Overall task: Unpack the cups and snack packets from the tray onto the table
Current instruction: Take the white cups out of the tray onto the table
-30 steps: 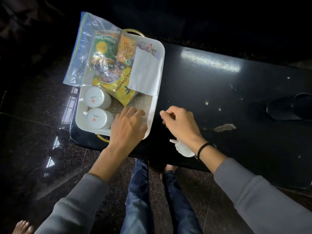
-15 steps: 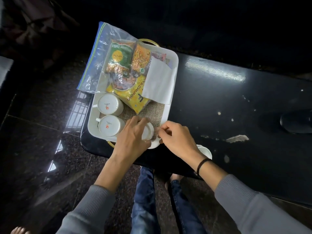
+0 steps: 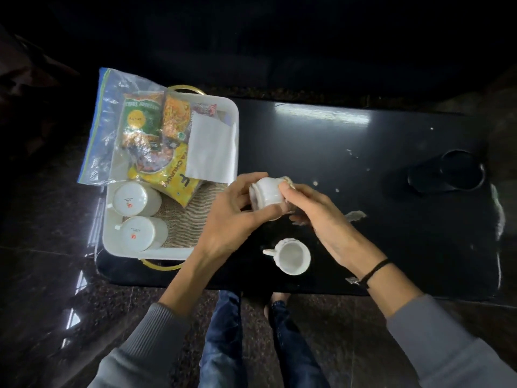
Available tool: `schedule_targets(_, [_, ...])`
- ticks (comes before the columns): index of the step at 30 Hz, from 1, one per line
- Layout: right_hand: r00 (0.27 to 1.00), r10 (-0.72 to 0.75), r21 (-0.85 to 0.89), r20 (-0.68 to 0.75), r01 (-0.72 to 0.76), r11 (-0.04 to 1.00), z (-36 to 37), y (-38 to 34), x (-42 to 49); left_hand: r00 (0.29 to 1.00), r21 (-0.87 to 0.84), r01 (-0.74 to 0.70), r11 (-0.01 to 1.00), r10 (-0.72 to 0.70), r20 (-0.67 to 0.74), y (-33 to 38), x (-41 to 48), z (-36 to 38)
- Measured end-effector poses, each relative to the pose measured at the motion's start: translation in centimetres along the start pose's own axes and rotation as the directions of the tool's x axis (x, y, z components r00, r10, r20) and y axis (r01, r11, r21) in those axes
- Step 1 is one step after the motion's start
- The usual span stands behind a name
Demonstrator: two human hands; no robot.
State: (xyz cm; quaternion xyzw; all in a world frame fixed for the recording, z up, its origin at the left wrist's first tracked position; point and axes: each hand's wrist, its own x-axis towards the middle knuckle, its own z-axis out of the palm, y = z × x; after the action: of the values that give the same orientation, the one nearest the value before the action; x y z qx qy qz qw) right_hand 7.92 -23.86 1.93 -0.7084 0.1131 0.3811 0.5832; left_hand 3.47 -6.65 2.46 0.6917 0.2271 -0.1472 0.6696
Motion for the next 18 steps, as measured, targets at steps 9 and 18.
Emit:
schedule_targets(9, [0.972, -0.045, -0.019, -0.230, 0.041, 0.999, -8.6, 3.0, -4.0, 0.951, 0.089, -0.006, 0.996, -0.021, 0.310, -1.2, 1.1, 8.2])
schedule_targets(18, [0.897, -0.252, -0.676, -0.363, -0.067, 0.733, -11.6, 9.9, -6.8, 0.932, 0.709, -0.214, 0.671, -0.077, 0.354, -3.0, 0.7, 10.8])
